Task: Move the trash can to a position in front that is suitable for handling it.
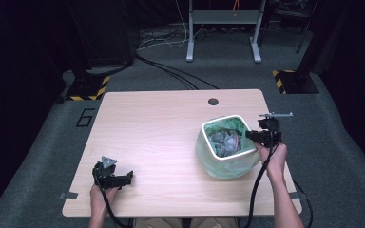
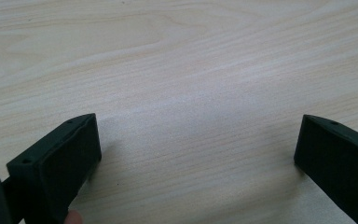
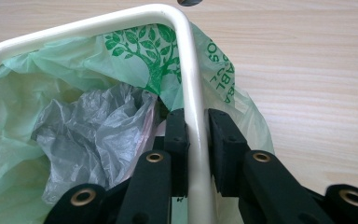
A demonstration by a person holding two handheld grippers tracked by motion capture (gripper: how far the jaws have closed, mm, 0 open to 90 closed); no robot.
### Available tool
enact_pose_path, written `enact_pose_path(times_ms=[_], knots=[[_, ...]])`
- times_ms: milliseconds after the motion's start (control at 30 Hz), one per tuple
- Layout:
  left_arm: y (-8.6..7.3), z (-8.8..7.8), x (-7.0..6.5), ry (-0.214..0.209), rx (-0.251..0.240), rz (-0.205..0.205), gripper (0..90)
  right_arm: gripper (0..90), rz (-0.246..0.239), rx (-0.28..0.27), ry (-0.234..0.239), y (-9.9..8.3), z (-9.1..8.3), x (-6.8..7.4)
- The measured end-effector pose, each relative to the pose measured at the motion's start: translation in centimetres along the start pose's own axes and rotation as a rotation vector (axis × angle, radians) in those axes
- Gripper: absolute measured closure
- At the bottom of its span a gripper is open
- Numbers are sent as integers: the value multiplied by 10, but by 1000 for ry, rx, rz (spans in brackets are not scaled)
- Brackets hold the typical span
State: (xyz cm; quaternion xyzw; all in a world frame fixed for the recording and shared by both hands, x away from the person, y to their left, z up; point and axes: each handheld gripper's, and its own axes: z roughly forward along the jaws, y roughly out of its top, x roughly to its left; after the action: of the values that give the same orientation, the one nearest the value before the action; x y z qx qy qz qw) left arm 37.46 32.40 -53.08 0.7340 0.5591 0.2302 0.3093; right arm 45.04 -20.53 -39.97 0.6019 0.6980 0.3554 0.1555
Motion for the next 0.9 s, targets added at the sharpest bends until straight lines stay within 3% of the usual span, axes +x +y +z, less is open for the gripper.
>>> enact_pose_path(times_ms=[900], knots=[[0, 0, 0, 0, 0, 0, 2, 783, 13, 9, 0, 28, 39, 42]])
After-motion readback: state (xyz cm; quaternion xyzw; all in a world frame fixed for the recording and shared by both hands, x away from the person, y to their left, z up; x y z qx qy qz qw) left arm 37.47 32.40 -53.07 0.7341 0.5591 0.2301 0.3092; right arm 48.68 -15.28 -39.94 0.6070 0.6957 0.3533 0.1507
